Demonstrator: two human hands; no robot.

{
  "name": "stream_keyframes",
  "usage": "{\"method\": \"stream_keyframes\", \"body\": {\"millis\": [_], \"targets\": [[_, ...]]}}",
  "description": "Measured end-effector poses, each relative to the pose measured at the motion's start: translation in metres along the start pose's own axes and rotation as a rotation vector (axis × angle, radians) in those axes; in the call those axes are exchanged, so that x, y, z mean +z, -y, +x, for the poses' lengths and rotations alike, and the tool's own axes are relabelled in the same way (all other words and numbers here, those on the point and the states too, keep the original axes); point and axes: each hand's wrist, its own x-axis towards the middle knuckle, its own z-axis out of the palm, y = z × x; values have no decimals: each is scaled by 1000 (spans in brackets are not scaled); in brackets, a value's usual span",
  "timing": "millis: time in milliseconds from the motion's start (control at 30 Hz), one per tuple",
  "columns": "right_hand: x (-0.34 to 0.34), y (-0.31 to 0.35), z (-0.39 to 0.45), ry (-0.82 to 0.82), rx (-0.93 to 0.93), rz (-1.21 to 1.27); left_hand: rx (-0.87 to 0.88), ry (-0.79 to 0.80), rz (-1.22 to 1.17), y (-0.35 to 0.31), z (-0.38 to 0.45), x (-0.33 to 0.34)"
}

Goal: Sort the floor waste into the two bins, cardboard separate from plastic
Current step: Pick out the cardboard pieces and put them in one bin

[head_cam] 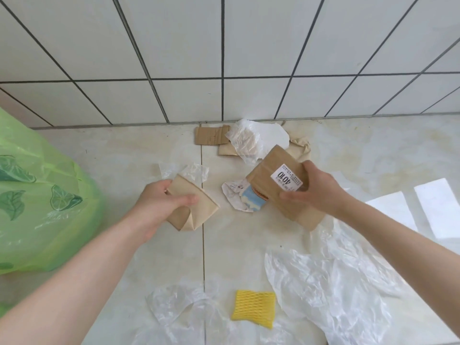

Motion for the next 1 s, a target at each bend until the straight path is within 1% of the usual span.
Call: {"method": "stream_keyframes", "body": {"millis": [100,200,267,333,433,500,567,700,767,833,933,1000], "targets": [[-11,-2,20,-74,58,53,140,-29,70,-21,16,12],[-17,-2,40,-111,77,91,211,-25,190,-42,40,25],[-17,-2,50,-84,76,37,236,-20,229,-56,57,32],[-15,-2,56,-41,77,-69,284,-29,255,-68,71,37],[-8,-10,57,20,64,-232,342,-2,457,-77,90,45],[-1,-17,52,35,12,-332,349,-6,642,-78,102,50],[5,-22,44,31,-62,-416,342,-14,762,-75,113,54],[12,-28,27,23,-136,-459,301,35,808,-67,126,57],[14,-32,18,24,-143,-459,288,75,878,-60,127,54],[16,-36,10,20,-145,-438,322,92,948,-55,123,51],[20,-40,-2,27,-149,-441,350,111,974,-44,107,45],[24,-41,-11,45,-159,-455,357,102,1058,-35,90,41]]}}
